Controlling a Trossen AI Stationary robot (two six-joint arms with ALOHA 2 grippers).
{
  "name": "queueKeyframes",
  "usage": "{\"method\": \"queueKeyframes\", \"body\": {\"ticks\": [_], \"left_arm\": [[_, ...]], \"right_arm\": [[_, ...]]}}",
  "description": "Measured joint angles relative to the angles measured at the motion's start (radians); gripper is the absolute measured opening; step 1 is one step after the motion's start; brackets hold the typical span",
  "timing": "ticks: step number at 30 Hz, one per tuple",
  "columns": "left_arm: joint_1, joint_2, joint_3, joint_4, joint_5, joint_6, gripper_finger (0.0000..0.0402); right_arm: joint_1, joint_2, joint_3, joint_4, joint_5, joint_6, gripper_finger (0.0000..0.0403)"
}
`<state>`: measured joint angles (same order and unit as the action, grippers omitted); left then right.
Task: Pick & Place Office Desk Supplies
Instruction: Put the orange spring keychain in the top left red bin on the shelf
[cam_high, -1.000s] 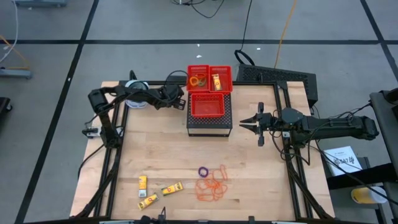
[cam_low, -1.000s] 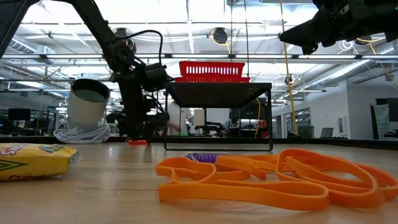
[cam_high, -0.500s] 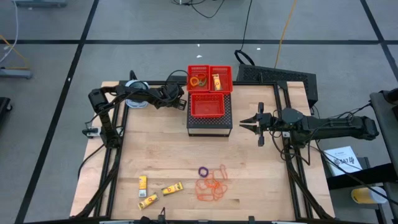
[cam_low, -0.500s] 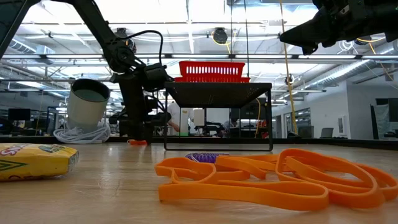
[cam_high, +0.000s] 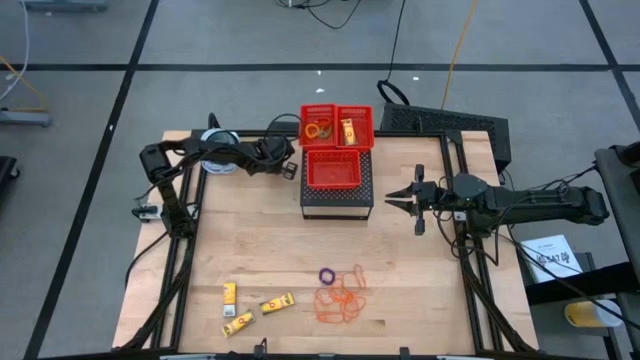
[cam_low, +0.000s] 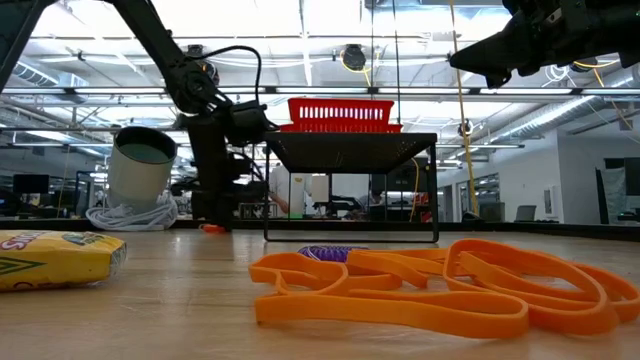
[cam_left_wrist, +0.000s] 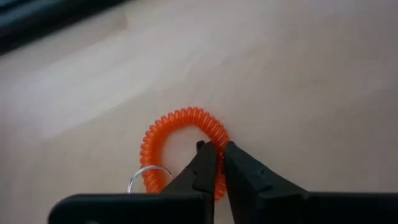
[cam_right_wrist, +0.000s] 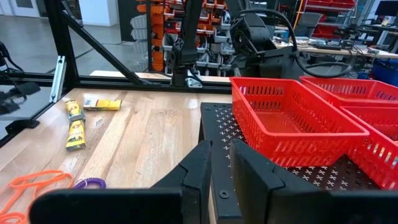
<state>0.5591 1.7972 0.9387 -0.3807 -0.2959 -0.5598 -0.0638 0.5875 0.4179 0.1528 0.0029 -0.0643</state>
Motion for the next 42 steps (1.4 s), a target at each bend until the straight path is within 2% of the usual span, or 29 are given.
{"method": "queueKeyframes", "body": {"ticks": [4, 11, 15, 19, 23, 31, 37, 42], "left_arm": [[-0.011, -0.079, -0.005, -0.032, 0.011, -0.001, 0.0007], [-0.032, -0.187, -0.002, -0.030, -0.014, -0.002, 0.0020], [-0.051, -0.229, -0.001, -0.024, -0.022, -0.003, 0.0010], [-0.073, -0.282, -0.001, 0.008, -0.035, 0.001, 0.0006], [-0.099, -0.346, 0.001, 0.053, -0.081, 0.014, 0.0018], [-0.149, -0.458, 0.002, 0.291, -0.125, 0.137, 0.0006], [-0.180, -0.470, 0.003, 0.543, -0.123, 0.221, 0.0024], [-0.190, -0.470, 0.003, 0.623, -0.122, 0.243, 0.0015]], "right_arm": [[0.000, 0.000, 0.000, 0.000, 0.000, 0.000, 0.0050], [0.000, 0.000, 0.000, 0.000, 0.000, 0.000, 0.0050], [0.000, 0.000, 0.000, 0.000, 0.000, 0.000, 0.0050], [0.000, 0.000, 0.000, 0.000, 0.000, 0.000, 0.0050], [0.000, 0.000, 0.000, 0.002, 0.000, 0.000, 0.0050], [0.000, 0.000, 0.000, 0.002, 0.000, 0.000, 0.0050], [0.000, 0.000, 0.000, 0.002, 0.000, 0.000, 0.0050], [0.000, 0.000, 0.000, 0.002, 0.000, 0.000, 0.0050]]}}
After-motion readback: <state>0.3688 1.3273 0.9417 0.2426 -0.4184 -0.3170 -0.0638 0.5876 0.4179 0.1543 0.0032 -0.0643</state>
